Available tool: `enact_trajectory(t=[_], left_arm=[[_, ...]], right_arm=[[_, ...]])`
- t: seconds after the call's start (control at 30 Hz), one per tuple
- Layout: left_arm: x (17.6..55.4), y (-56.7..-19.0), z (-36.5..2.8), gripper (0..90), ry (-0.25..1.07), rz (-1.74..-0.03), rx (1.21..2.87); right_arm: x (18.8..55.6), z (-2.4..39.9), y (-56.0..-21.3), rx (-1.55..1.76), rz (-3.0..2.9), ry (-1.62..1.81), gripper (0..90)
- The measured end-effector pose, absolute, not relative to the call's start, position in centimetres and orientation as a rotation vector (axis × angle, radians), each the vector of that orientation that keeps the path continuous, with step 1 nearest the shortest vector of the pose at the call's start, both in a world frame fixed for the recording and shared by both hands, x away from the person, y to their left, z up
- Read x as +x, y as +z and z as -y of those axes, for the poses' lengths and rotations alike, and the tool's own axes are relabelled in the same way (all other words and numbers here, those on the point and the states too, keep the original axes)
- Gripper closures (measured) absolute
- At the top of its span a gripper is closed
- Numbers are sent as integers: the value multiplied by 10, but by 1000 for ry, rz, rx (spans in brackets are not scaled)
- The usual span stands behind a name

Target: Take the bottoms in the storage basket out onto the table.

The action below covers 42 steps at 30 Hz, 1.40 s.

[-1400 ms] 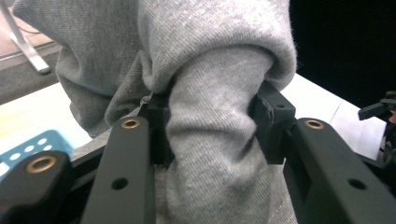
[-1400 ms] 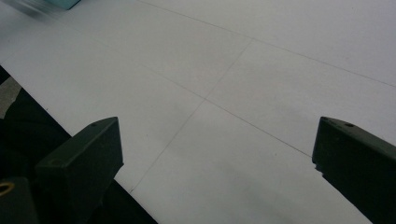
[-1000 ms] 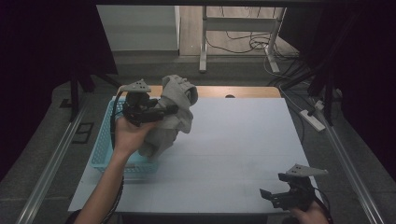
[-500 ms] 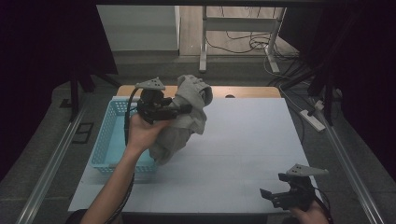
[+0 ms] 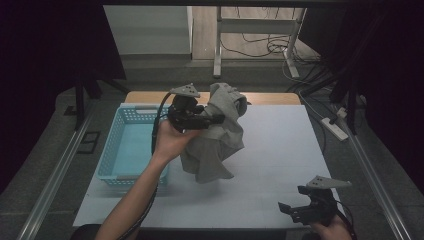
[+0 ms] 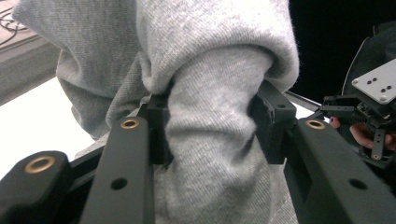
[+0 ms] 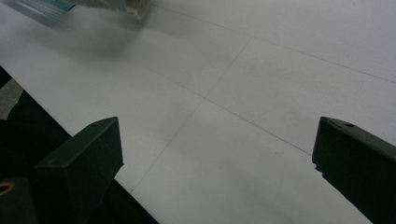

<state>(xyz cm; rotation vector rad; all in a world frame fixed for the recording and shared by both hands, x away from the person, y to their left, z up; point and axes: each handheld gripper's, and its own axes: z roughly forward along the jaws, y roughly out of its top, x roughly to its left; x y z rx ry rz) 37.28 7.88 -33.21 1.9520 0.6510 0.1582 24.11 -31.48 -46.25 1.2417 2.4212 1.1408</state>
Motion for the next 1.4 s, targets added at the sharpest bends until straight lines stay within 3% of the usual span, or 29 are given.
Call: enact_trajectory(t=[0.53,1.4], left_arm=[[382,-358,-40,558,190,-615,2045],[400,-404,-21,539,195,-662,2132]], right_arm=[[241,316,-462,1242,-2422,1149,22],[242,315,-463,1241,-2431,1149,22]])
